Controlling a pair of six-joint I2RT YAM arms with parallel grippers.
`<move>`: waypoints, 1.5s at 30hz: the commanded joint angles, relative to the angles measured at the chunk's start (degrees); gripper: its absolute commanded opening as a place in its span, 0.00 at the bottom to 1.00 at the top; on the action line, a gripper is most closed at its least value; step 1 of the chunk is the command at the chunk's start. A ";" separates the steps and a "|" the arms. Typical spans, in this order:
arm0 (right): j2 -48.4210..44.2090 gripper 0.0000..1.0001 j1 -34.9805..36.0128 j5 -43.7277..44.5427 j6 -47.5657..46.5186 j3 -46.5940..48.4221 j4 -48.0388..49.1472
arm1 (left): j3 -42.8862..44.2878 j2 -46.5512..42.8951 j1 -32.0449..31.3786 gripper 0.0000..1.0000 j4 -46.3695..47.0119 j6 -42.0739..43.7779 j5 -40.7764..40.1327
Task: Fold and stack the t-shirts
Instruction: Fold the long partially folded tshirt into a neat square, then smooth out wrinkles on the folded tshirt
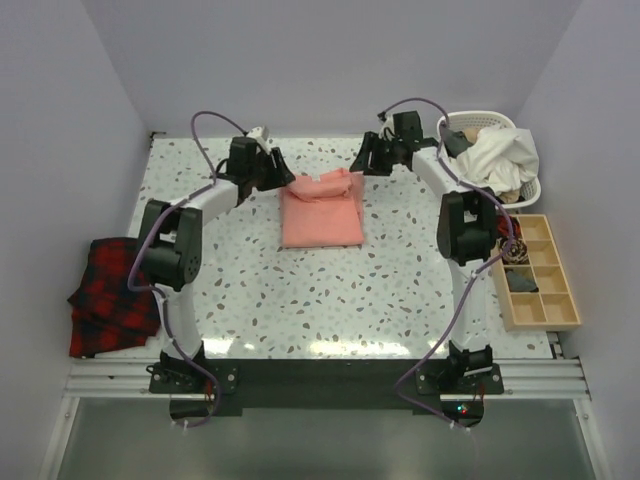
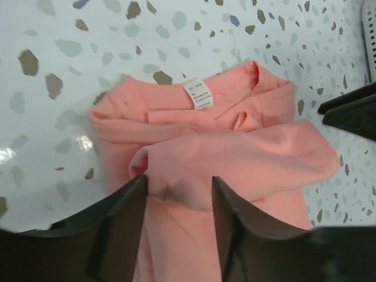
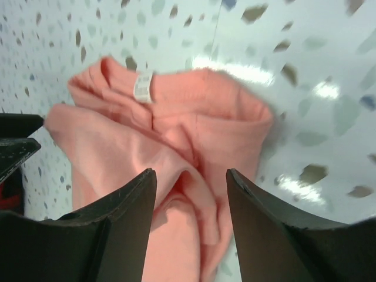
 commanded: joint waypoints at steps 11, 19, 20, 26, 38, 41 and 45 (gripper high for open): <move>-11.73 0.57 -0.39 -7.22 -2.14 -4.13 2.80 | 0.13 -5.60 3.44 0.70 6.15 0.56 12.20; -13.42 0.55 6.56 -7.49 -2.23 -10.90 2.70 | -2.07 -4.11 -2.46 0.66 9.48 -2.07 26.27; -12.63 0.54 6.56 -8.18 -1.53 -11.52 4.45 | -2.16 -3.32 -2.46 0.66 10.10 -2.42 27.93; -6.31 0.54 6.56 -8.02 -1.09 -7.49 5.70 | 0.73 2.29 -2.38 0.66 11.24 -2.60 29.70; 9.16 0.58 4.28 -0.81 -4.34 13.51 1.13 | 13.04 16.72 1.22 0.64 14.94 -1.46 26.29; 12.33 0.58 3.14 0.50 -4.34 16.85 -0.98 | 14.79 18.13 2.37 0.64 14.24 0.21 24.87; 15.76 0.59 2.08 2.70 -4.25 19.24 -2.56 | 15.94 19.01 3.77 0.65 13.36 2.23 22.41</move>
